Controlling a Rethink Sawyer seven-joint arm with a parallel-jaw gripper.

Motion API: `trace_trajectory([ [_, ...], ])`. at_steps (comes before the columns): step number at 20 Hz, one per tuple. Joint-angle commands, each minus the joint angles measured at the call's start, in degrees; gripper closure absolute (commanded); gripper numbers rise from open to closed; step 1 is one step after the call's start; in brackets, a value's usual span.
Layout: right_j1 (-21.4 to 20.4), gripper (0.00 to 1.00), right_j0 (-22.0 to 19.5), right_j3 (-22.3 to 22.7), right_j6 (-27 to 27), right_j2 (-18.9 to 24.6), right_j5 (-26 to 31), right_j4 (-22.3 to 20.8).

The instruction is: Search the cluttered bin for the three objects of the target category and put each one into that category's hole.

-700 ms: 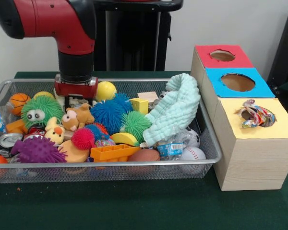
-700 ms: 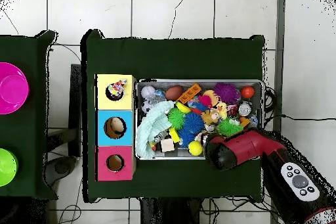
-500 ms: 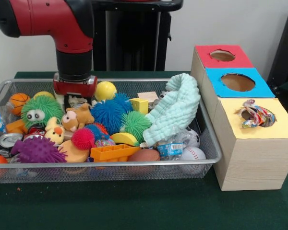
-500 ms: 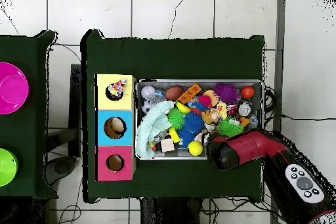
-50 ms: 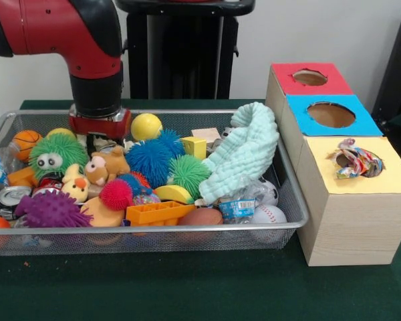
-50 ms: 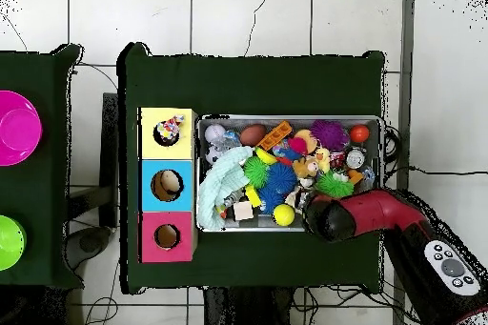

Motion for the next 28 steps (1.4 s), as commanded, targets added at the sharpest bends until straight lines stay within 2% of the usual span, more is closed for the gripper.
trace_trajectory([
  [1, 11.6, 0.0, 4.74, -15.32, -19.12, 4.01, 4.54, -0.94],
  [7, 14.44, 0.0, 10.43, -22.6, -17.25, 4.9, 7.52, -2.24],
  [14, 15.5, 0.0, 15.02, -27.48, -10.4, 5.56, 10.36, -1.62],
  [18, 16.05, 0.0, 18.24, -31.23, -7.17, 5.18, 14.78, -1.5],
  [23, 15.82, 0.0, 21.26, -33.99, -2.39, 5.21, 19.48, 0.99],
  [28, 15.0, 0.0, 22.16, -34.6, 2.08, 5.99, 22.12, 5.66],
])
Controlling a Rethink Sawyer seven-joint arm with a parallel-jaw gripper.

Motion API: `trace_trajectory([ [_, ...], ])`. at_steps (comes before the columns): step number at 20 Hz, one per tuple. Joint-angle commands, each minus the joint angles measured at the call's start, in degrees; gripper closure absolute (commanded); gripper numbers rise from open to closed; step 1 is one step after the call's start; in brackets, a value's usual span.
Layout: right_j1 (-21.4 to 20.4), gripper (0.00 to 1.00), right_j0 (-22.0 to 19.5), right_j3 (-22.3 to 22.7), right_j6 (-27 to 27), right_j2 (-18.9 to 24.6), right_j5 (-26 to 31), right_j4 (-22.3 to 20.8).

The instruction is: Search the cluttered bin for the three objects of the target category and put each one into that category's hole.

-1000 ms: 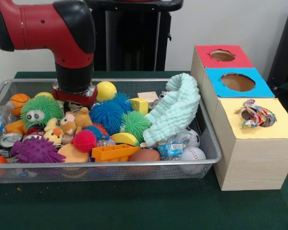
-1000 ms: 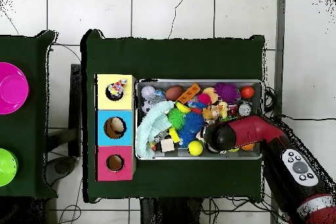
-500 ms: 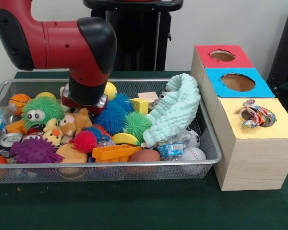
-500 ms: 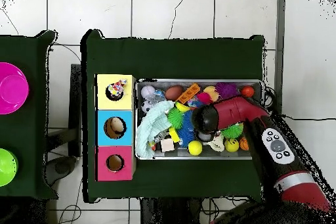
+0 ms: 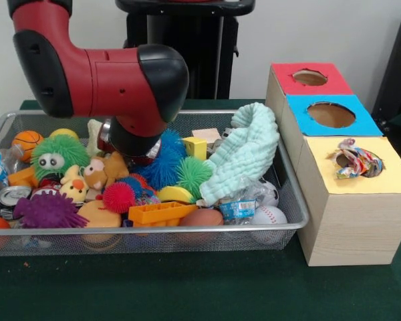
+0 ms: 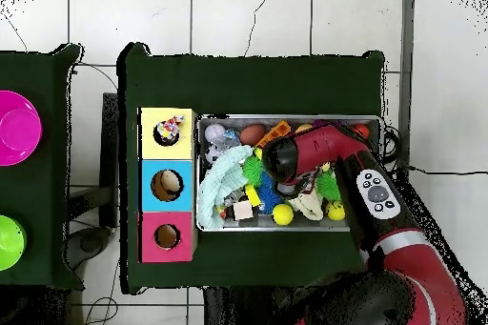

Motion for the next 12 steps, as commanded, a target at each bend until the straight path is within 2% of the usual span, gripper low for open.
trace_trajectory([
  [1, 6.53, 0.0, 4.02, -12.23, 3.43, 7.96, -17.5, 5.81],
  [3, 5.56, 0.0, 3.28, -10.77, 5.23, 8.51, -20.06, 6.92],
  [6, 3.83, 0.0, 1.27, -6.74, 8.05, 9.51, -28.04, 7.44],
  [10, 1.37, 0.0, -2.64, 0.54, 8.32, 11.7, -40.17, 7.62],
  [12, 0.27, 0.0, -5.15, 4.4, 6.66, 13.37, -44.64, 8.63],
])
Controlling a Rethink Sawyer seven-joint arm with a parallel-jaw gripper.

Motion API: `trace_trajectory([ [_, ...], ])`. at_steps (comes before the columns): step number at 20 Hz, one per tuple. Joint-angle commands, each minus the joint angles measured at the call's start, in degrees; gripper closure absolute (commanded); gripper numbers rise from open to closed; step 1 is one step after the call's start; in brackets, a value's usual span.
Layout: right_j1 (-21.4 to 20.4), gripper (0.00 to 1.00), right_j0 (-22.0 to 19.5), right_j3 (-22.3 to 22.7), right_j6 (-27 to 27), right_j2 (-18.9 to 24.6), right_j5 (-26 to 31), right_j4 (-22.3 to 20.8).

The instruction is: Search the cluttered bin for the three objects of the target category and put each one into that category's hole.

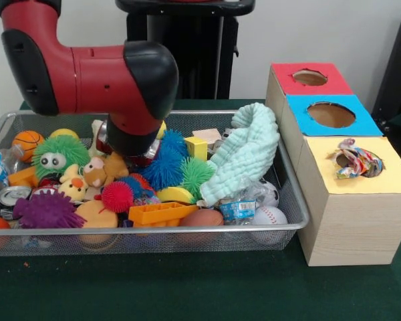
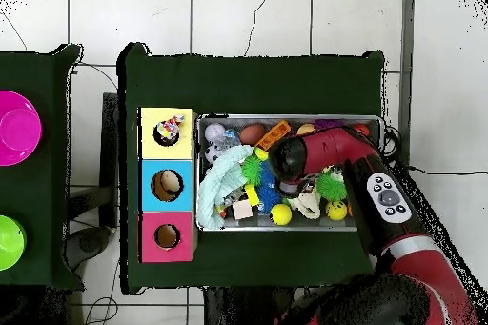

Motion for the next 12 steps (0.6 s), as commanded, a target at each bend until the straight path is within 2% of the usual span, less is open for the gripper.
trace_trajectory([
  [1, 0.62, 0.0, -3.91, 4.34, 5.2, 14.05, -41.24, 5.54],
  [5, -1.05, 0.0, -7.33, 9.61, 1.98, 16.09, -44.64, 6.59],
  [12, -1.74, 0.0, -8.12, 13.34, 2.32, 15.55, -55.53, 2.37],
])
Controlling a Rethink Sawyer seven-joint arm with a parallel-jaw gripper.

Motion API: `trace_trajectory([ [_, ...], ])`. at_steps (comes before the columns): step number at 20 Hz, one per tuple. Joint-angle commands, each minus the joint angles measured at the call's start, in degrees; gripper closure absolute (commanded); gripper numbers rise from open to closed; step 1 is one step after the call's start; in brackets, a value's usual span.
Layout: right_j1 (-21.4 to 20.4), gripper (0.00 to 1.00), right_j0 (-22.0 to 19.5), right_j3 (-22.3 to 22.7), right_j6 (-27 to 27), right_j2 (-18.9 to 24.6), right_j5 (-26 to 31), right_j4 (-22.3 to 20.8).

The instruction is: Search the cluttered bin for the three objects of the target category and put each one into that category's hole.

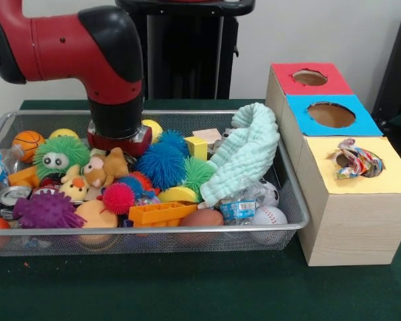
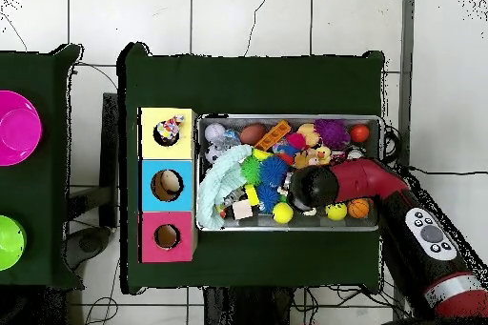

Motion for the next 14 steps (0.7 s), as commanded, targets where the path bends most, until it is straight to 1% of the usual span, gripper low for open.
trace_trajectory([
  [1, 2.33, 0.0, 2.42, 0.84, 2.13, 12.24, -33.68, -0.81],
  [5, 2.38, 0.0, 3.7, 0.61, 4.35, 10.53, -40.21, -2.19],
  [7, 2.31, 0.0, 4.05, 0.75, 5.52, 9.71, -43.81, -2.42],
  [10, 2.74, 0.0, 4.01, 0.9, 6.12, 9.46, -47.73, -2.26],
  [12, 3.53, 0.0, 3.06, 1.11, 5.66, 10.53, -48.53, -2.22],
  [14, 4.71, 0.0, 1.18, 1.52, 4.25, 13.06, -46.87, -2.41],
])
